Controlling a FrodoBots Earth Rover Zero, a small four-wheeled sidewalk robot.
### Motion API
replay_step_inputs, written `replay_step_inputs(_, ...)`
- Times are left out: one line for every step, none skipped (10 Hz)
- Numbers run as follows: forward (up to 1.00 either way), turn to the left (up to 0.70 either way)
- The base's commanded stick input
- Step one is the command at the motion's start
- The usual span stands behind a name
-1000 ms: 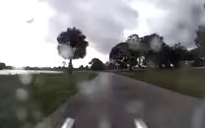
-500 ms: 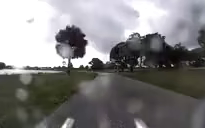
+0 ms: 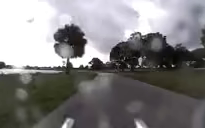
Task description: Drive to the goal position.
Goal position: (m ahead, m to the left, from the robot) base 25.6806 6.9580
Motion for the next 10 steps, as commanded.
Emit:
replay_step_inputs(1.0,0.0)
replay_step_inputs(1.0,0.0)
replay_step_inputs(1.0,0.0)
replay_step_inputs(1.0,0.0)
replay_step_inputs(1.0,0.0)
replay_step_inputs(1.0,0.0)
replay_step_inputs(1.0,0.0)
replay_step_inputs(1.0,0.0)
replay_step_inputs(1.0,0.0)
replay_step_inputs(1.0,0.0)
